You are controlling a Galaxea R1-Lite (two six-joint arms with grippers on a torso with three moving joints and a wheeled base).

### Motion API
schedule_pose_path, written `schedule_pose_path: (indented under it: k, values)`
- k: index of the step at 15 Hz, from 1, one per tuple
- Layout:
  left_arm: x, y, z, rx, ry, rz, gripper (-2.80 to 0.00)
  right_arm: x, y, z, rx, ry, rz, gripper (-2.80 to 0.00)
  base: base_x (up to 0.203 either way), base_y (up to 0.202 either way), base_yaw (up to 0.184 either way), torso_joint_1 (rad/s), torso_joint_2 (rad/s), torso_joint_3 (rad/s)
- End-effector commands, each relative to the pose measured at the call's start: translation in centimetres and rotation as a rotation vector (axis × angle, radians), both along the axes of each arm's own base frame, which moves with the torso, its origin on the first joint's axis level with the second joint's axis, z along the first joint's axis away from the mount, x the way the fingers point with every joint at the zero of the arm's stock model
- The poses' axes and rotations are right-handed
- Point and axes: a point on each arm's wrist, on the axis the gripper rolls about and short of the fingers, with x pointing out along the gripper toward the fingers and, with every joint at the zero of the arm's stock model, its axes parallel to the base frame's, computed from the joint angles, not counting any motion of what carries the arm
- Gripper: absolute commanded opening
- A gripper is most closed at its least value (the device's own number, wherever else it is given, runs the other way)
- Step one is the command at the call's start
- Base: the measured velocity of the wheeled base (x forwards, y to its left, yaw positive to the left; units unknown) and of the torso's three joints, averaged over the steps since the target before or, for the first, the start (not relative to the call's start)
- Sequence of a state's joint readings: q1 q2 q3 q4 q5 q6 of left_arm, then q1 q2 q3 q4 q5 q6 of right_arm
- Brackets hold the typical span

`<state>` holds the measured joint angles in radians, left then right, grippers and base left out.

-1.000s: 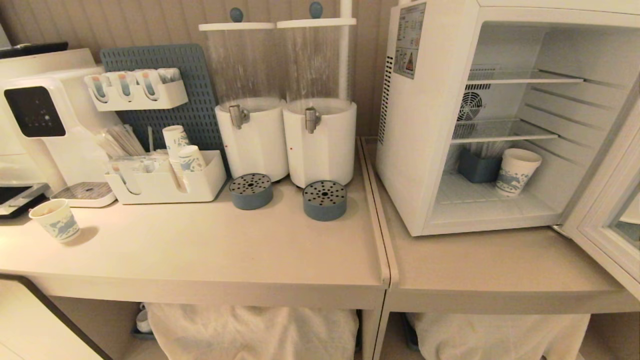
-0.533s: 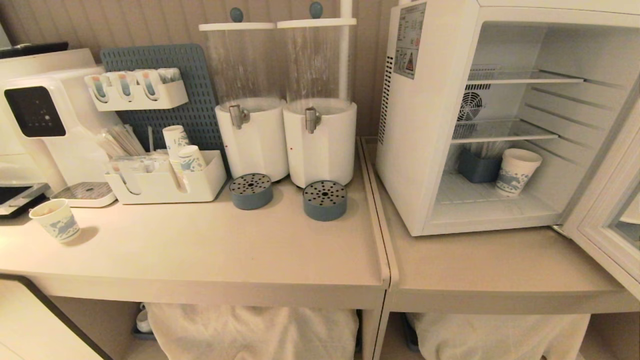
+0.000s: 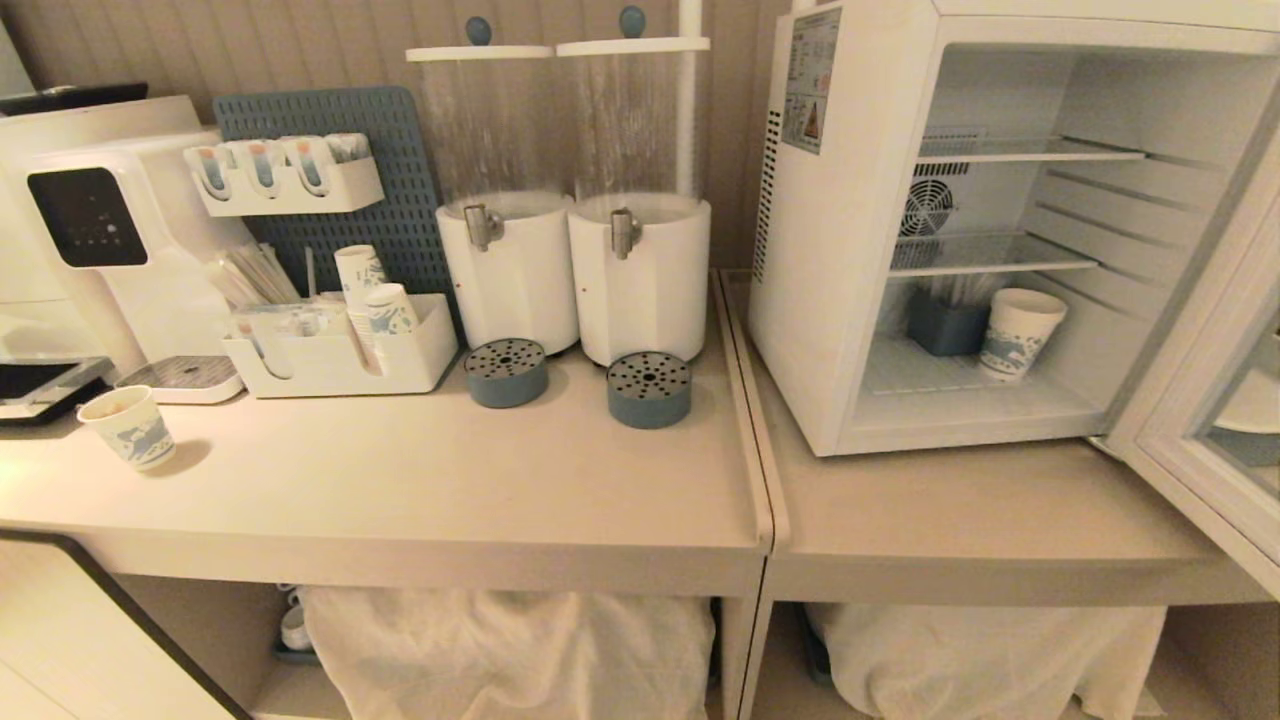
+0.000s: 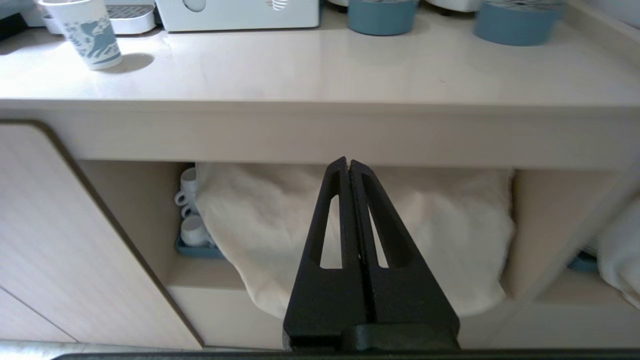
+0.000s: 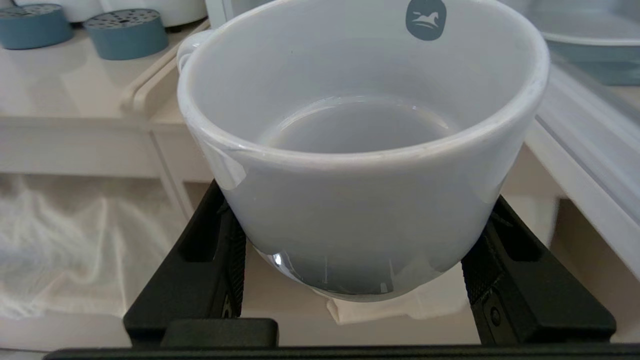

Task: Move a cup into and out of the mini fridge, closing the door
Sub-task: Place the ceramic cup on the table

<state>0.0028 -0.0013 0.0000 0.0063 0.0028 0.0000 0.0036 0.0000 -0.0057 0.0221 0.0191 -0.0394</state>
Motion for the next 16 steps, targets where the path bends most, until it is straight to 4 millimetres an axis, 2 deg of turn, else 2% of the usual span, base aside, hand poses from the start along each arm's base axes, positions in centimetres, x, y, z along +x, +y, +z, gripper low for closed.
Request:
schedule_pose_path:
  k: [1, 5, 12, 16]
  values:
    - [0.01, 0.0, 0.0, 0.0, 0.001, 0.001, -2.8, 0.01, 0.0, 0.01, -0.001, 0.002, 0.0, -2.8, -0.201, 0.0, 0.003, -0.007, 0.0, 0.007]
    - [0.01, 0.0, 0.0, 0.0, 0.001, 0.001, -2.8, 0.01, 0.0, 0.01, 0.001, 0.002, 0.002, -2.8, -0.147, 0.0, 0.001, 0.001, 0.0, 0.002]
    - [0.01, 0.0, 0.0, 0.002, 0.001, -0.001, -2.8, 0.02, 0.0, -0.04, 0.003, 0.004, 0.0, -2.8, 0.0, 0.0, 0.0, 0.0, 0.0, 0.0]
    - [0.01, 0.0, 0.0, 0.002, 0.001, -0.001, -2.8, 0.02, 0.0, -0.04, 0.003, 0.004, 0.002, -2.8, 0.003, 0.127, -0.003, 0.004, 0.0, 0.005]
